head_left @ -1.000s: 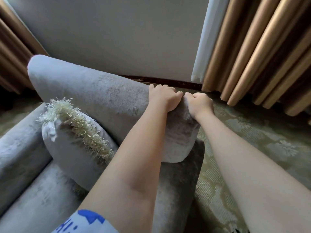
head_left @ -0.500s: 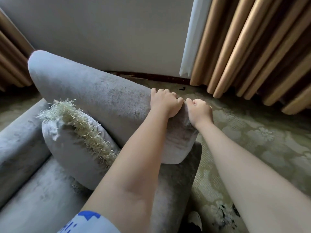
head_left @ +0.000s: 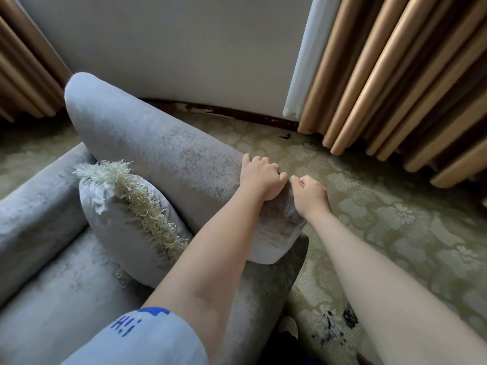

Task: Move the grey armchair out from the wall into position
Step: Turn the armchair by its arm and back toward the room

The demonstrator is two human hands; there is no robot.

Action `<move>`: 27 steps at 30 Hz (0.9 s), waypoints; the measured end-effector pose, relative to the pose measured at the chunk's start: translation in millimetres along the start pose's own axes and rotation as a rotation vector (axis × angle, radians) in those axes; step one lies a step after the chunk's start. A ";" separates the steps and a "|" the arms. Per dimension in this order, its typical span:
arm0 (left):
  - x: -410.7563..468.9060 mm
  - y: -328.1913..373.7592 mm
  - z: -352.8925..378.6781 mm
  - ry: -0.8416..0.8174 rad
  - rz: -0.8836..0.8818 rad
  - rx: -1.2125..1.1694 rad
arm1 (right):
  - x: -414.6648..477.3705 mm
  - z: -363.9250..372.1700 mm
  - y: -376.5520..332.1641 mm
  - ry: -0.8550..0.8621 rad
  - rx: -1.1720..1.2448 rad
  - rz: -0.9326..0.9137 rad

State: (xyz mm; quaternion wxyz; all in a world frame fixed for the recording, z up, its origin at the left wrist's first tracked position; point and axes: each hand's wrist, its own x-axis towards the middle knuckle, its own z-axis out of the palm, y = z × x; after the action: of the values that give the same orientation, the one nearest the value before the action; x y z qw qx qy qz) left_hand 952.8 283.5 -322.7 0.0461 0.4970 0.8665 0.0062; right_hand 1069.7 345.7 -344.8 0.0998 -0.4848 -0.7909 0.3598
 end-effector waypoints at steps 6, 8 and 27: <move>16.1 0.8 -7.6 -0.067 -0.091 -0.043 | 19.0 -12.0 1.3 -0.147 -0.185 -0.078; 31.2 5.3 -15.6 -0.081 -0.203 -0.123 | 30.0 -19.6 -0.3 -0.213 -0.275 -0.110; 73.2 -72.4 -20.1 0.225 -1.835 -0.720 | 143.8 -23.9 -168.8 -0.527 -0.592 -1.339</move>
State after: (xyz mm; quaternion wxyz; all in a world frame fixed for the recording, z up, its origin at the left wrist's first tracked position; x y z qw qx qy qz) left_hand 852.1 310.7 -312.2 0.0987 -0.4138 0.8613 0.2780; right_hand 891.2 431.8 -242.6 -0.0291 0.1913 -0.9760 0.1003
